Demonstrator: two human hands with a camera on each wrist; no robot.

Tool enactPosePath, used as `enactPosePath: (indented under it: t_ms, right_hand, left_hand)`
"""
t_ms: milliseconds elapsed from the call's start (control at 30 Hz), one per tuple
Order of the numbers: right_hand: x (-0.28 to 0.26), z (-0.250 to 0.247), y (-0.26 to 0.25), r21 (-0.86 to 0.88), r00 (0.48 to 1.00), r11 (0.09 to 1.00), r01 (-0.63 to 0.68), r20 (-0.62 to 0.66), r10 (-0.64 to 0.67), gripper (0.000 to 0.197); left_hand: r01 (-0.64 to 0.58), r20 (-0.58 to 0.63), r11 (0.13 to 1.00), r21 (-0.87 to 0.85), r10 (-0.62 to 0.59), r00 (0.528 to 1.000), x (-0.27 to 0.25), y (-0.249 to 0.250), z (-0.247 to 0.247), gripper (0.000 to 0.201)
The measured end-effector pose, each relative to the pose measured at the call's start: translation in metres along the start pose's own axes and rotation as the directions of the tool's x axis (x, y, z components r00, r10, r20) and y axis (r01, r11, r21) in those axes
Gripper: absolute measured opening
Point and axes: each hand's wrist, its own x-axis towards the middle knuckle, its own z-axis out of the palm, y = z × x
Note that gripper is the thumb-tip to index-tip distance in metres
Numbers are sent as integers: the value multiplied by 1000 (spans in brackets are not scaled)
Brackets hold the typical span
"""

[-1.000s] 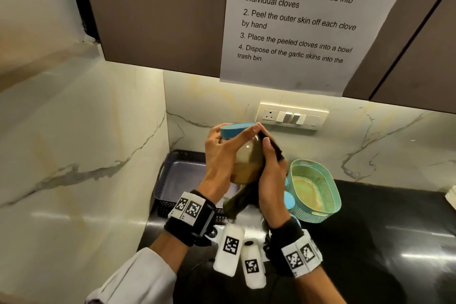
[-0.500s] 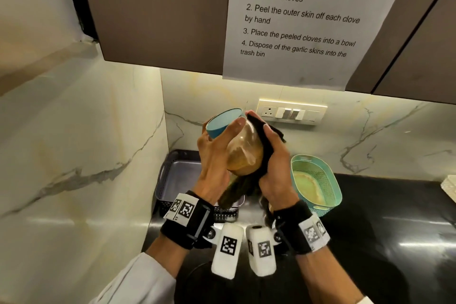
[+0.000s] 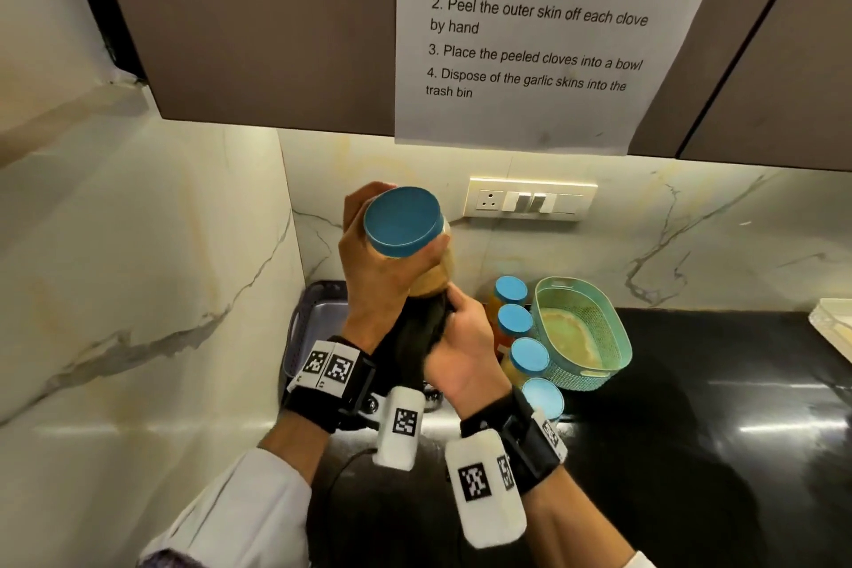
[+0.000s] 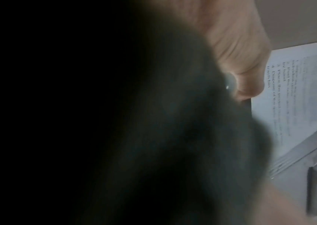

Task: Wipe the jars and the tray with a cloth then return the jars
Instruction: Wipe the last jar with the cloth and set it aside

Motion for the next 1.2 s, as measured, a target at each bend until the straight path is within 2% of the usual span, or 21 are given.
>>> enactPosePath:
  t_ms: [100,200,267,333,400,500,567,633,700,767,867,967,1067,1133,1200]
  right_hand:
    - [-5,-8,-2,22,999,999,42,-31,-41,50]
    - [-8,-15,-16,2,982,982,186,-22,-186,47]
    - [-6,-16,-29,-73,959,956,283,-1,-284,44]
    - [-2,-15,-43,-197,945,924,327,37,-326,45]
    - [4,-12,-55,-307,951,900,309,71,-302,47]
    - [8,-15,-66,-340,979,918,205,54,-199,46]
    - [11,-19,-64,-297,989,944,144,14,-147,47]
    - [14,-23,-53,-217,990,966,138,-6,-143,48]
    - [15,-27,-38,-121,991,985,121,-40,-127,47]
    - [13,-29,-25,-34,996,998,55,-63,-57,47]
    - [11,-33,-17,-5,995,1000,30,-97,-31,49]
    - [9,-38,-18,0,989,995,96,-116,-95,48]
    - [6,-41,-31,-35,968,973,227,-99,-230,45]
    - [8,-40,-44,-85,943,944,320,-61,-326,43]
    - [12,-39,-57,-143,932,924,354,-35,-362,43]
  left_hand:
    - [-45,-21,999,27,46,999,5,-11,-8,80]
    - [-40,-19,998,43,41,999,2,-9,-8,80]
    - [-43,-2,999,26,43,999,-6,-9,-4,75]
    - [-26,41,1000,11,25,999,-19,-7,2,72]
    - [26,93,998,-49,-21,995,-34,-8,10,72]
    - [115,135,982,-149,-95,986,-43,-12,15,79]
    - [167,130,968,-187,-144,981,-40,-12,17,89]
    - [187,110,963,-193,-168,980,-34,-10,20,99]
    - [198,119,964,-180,-178,977,-30,-10,22,97]
    - [199,123,968,-154,-181,976,-27,-10,22,94]
    - [154,107,983,-100,-144,984,-26,-18,19,91]
    - [108,55,994,-9,-107,993,-16,-30,18,79]
    - [95,15,995,39,-96,995,-6,-34,19,75]
    - [121,39,993,15,-121,992,-8,-32,21,74]
    - [198,78,978,-68,-192,978,-16,-32,24,79]
